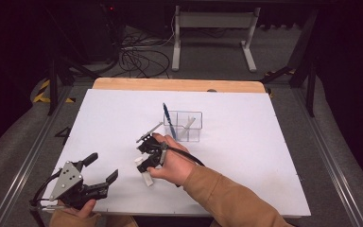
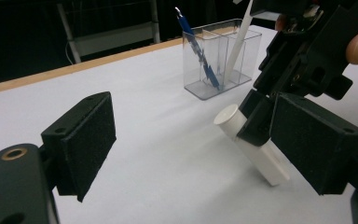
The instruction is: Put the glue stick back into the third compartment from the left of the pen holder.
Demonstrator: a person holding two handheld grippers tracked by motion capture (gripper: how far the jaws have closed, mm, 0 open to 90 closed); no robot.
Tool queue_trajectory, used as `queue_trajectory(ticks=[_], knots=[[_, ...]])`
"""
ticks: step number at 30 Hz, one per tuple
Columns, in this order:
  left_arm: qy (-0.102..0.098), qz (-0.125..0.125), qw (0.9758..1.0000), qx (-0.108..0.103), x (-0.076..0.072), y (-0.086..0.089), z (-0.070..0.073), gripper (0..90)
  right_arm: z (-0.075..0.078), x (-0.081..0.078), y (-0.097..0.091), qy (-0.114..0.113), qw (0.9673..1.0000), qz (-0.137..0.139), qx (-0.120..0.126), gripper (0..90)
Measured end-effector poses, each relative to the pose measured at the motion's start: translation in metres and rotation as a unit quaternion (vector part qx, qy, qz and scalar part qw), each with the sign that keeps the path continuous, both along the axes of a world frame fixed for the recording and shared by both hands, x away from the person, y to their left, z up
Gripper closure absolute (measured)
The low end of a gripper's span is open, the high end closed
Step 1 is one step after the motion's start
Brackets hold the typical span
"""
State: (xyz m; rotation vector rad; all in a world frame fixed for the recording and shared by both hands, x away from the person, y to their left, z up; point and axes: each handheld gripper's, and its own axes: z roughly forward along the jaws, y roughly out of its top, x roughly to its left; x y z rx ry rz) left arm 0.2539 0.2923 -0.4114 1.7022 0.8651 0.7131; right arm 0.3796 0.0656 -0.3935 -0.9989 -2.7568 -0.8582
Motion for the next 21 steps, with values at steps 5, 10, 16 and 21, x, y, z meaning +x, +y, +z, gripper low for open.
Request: queue_trajectory(ticks=[5,10,16,21], knots=[[-0.001,0.0,1.0,0.001,0.0,0.0,0.0,15.1,0.01,0.0,-0.009,-0.014,0.9997,-0.008,0.016,67.7],[0.0,0.0,1.0,0.001,0.0,0.0,0.0,15.1,0.02,0.001,-0.018,-0.033,0.9987,-0.016,0.035,67.6],[0.001,0.0,1.0,0.001,0.001,-0.001,0.0,15.1,0.029,0.002,-0.03,-0.051,0.9969,-0.025,0.054,67.6],[0.001,-0.001,1.0,0.0,0.001,-0.001,0.0,15.1,0.036,0.003,-0.039,-0.064,0.995,-0.033,0.069,67.6]])
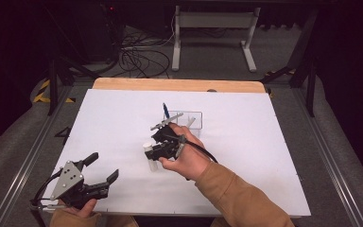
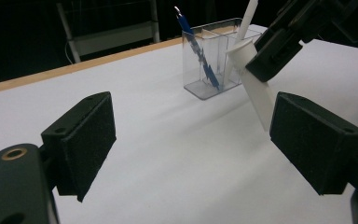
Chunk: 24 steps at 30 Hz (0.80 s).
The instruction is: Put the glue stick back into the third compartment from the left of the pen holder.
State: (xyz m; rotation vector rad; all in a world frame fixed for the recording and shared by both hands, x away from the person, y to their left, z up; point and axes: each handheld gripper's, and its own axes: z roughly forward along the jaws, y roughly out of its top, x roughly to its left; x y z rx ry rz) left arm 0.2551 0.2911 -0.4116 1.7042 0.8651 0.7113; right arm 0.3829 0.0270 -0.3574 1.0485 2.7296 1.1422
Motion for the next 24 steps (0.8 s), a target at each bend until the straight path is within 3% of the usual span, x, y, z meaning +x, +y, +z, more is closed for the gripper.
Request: queue_trajectory(ticks=[12,24], knots=[[0.0,0.0,1.0,-0.001,0.0,0.0,0.0,15.1,0.017,0.001,-0.02,-0.035,0.9985,-0.018,0.038,67.6],[0.003,0.001,1.0,-0.003,0.001,0.0,0.0,15.1,0.032,0.007,-0.047,-0.06,0.9943,-0.049,0.073,67.6]])
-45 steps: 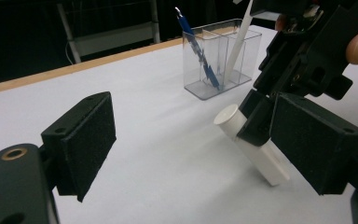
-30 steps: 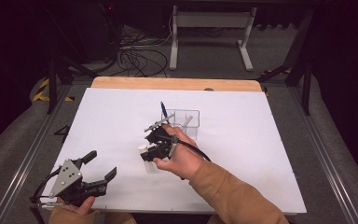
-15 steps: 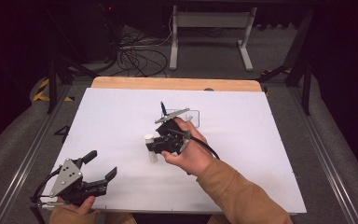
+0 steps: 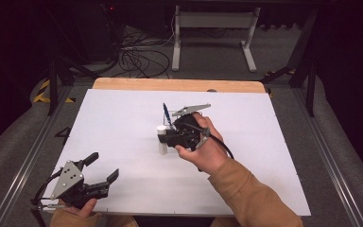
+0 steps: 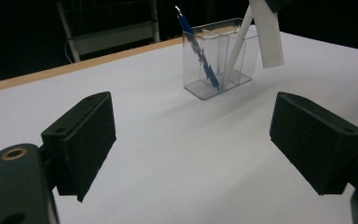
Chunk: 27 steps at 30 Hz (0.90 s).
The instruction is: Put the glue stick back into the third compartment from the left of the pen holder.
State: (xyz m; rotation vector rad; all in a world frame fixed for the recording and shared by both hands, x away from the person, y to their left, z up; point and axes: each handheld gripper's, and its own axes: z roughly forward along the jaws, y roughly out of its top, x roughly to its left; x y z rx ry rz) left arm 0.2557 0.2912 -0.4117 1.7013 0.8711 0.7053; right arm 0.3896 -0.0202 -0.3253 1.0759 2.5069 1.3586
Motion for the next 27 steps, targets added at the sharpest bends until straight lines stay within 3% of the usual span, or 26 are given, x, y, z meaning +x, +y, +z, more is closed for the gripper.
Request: queue_trajectory(ticks=[19,27], knots=[[-0.001,0.0,1.0,0.001,0.0,0.0,0.0,15.1,0.016,0.012,-0.047,-0.025,0.9972,-0.06,0.038,67.5],[0.0,0.0,1.0,0.001,0.0,-0.001,0.0,15.1,0.02,0.019,-0.065,-0.03,0.995,-0.087,0.04,67.5]])
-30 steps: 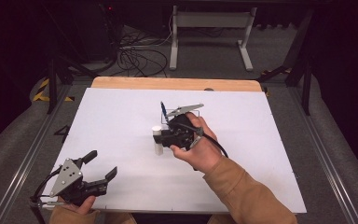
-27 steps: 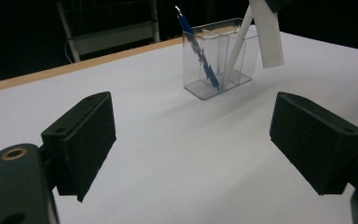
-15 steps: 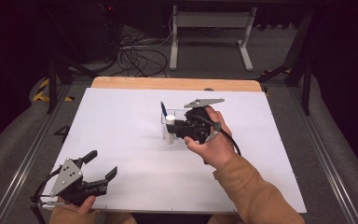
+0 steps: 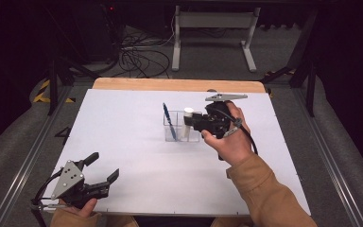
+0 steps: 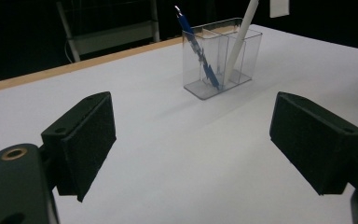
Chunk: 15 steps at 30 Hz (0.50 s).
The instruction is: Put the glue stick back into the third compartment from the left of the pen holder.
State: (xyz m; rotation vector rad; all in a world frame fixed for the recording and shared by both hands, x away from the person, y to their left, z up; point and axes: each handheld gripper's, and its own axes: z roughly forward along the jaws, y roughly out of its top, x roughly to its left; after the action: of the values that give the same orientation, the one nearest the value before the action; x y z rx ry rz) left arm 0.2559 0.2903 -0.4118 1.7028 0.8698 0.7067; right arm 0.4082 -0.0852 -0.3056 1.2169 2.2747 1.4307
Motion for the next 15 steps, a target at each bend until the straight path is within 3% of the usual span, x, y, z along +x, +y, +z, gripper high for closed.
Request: queue_trajectory(ticks=[15], knots=[[-0.002,0.0,1.0,0.001,0.0,0.0,0.0,15.1,-0.004,0.018,-0.028,-0.008,0.9985,-0.053,-0.004,67.5]])
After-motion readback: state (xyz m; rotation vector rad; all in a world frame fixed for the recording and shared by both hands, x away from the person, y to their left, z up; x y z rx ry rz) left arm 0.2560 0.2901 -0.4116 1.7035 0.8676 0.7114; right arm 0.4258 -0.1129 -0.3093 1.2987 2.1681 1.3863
